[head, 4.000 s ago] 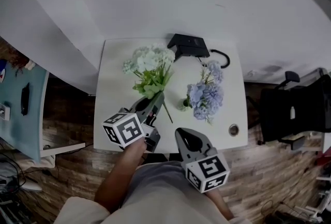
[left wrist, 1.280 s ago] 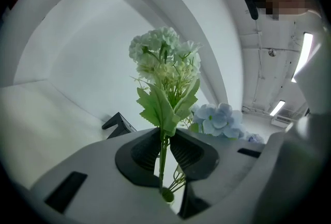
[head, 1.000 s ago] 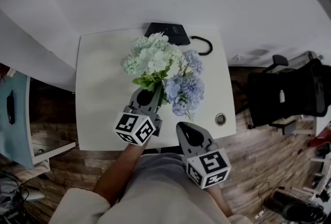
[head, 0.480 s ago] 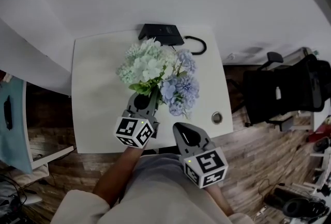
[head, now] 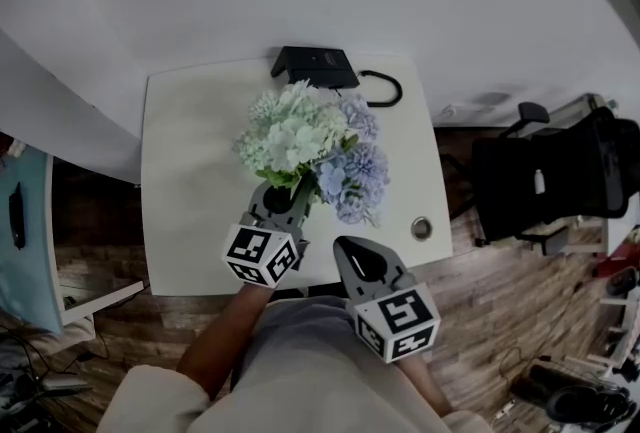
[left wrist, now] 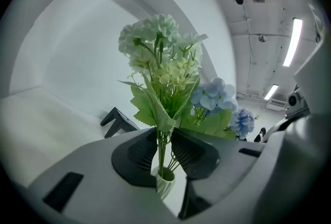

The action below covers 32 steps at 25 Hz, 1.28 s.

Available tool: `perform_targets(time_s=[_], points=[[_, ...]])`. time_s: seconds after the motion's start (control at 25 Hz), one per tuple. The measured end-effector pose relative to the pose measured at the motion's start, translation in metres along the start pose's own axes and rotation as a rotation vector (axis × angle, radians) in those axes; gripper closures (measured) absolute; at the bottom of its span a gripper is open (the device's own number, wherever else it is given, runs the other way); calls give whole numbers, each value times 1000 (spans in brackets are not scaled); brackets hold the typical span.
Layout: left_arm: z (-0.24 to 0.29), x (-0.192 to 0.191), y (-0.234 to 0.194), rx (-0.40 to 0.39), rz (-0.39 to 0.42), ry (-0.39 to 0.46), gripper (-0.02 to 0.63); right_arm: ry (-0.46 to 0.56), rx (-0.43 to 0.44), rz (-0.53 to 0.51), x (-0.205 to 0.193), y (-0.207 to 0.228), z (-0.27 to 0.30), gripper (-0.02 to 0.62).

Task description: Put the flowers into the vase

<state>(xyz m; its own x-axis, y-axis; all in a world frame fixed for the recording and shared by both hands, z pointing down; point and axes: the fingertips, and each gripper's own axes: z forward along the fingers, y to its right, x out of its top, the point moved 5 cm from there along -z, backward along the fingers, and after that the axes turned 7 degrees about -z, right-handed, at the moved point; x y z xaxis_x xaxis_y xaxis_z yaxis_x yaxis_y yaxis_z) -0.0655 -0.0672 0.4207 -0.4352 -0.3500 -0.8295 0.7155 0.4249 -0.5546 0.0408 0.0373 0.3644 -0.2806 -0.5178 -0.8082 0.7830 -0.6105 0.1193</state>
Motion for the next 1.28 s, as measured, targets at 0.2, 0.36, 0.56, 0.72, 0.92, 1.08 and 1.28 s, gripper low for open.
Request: perform_targets(time_s=[0.2, 0.36, 0.56, 0.72, 0.92, 1.08, 1.28], points=[[-2, 0, 4, -52, 36, -33, 498, 6, 2, 4, 0, 0, 2, 572], [-3, -2, 9, -123, 56, -58, 453, 6, 3, 8, 0, 0, 3, 572], [-8, -5, 13, -176, 90, -84, 429, 7, 6, 9, 0, -1, 4, 572], [-13, -5, 10, -181, 90, -86, 414, 6, 9, 9, -1, -4, 4, 572], [-14, -7, 11, -206, 139, -110, 385, 7, 13, 8, 1, -4, 8, 572], [-17, -11, 10, -199, 164, -125, 373, 10, 17, 4, 2, -7, 9, 572], [-19, -17, 6, -182, 167, -143, 373, 10, 18, 4, 3, -8, 11, 572]])
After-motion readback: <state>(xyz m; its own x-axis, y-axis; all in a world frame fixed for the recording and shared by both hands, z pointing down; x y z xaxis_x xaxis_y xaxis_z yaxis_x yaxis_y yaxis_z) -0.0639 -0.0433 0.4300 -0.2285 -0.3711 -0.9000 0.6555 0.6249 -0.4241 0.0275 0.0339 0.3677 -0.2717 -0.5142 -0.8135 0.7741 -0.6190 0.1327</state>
